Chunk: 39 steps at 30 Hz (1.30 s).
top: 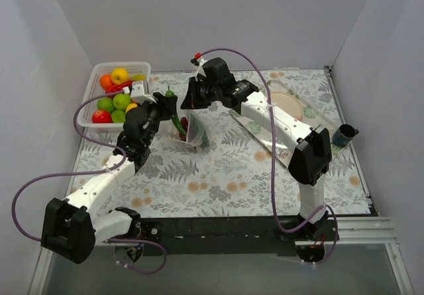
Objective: Place the food in the zip-top bag and seal the zipper
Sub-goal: Place the fake vegetable in the zipper food storage bag.
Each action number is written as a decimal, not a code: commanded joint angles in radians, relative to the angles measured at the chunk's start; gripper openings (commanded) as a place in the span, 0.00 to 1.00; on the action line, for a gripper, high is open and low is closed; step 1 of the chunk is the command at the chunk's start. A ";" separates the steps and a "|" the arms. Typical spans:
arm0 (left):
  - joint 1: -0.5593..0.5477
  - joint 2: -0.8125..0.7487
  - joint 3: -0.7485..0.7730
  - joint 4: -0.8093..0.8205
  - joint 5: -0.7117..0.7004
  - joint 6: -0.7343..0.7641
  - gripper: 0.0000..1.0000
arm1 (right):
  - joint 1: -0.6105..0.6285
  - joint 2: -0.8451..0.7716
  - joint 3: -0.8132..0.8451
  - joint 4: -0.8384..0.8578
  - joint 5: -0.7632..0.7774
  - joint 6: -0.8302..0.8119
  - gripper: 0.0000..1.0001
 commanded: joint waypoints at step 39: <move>0.384 0.714 0.866 -0.912 -0.272 -0.229 0.71 | -0.020 -0.090 -0.072 0.068 0.002 -0.045 0.01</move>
